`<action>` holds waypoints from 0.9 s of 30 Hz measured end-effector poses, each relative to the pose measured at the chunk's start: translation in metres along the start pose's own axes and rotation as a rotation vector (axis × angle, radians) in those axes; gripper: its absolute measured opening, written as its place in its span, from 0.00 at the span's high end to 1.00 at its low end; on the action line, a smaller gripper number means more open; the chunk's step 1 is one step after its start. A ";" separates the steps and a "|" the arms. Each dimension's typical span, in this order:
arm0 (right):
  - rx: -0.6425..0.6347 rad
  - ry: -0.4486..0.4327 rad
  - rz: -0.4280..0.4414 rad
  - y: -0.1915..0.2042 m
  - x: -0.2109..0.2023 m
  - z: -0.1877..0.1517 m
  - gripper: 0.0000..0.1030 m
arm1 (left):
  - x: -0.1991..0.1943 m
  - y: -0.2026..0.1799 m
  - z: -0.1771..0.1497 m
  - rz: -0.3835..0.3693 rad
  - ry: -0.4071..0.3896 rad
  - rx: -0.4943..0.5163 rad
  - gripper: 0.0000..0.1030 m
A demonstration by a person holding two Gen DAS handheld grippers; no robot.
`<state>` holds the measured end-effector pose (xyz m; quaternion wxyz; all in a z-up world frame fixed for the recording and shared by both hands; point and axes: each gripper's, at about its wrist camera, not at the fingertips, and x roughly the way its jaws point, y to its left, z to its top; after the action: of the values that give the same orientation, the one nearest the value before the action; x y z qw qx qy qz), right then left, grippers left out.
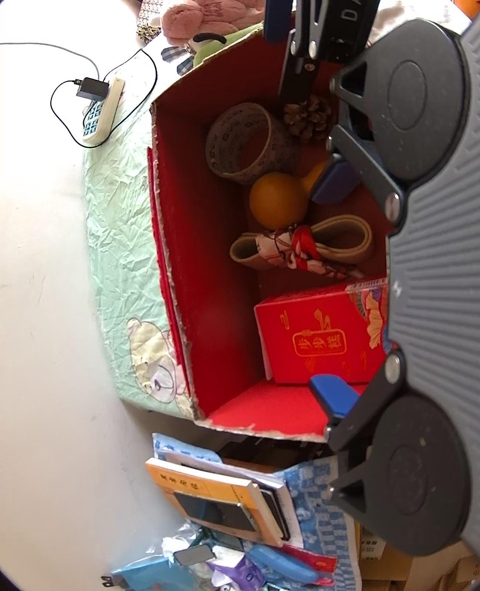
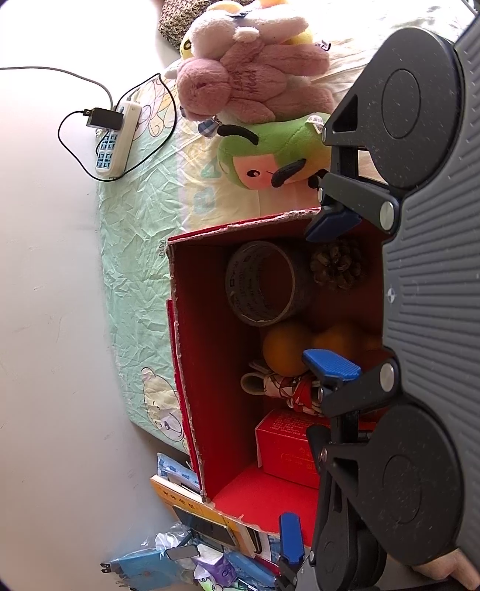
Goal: Organize objects
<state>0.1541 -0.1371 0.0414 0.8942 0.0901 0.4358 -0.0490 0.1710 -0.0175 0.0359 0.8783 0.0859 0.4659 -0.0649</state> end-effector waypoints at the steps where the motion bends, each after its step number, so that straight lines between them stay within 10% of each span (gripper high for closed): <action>1: 0.003 0.001 -0.001 0.000 0.000 0.000 0.35 | 0.000 0.000 0.000 0.001 0.000 -0.001 0.03; 27: 0.002 0.011 -0.003 -0.001 0.012 -0.002 0.36 | 0.016 0.000 -0.001 0.038 0.045 -0.020 0.03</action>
<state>0.1600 -0.1374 0.0311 0.8917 0.0907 0.4407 -0.0506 0.1788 -0.0174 0.0223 0.8695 0.0876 0.4843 -0.0417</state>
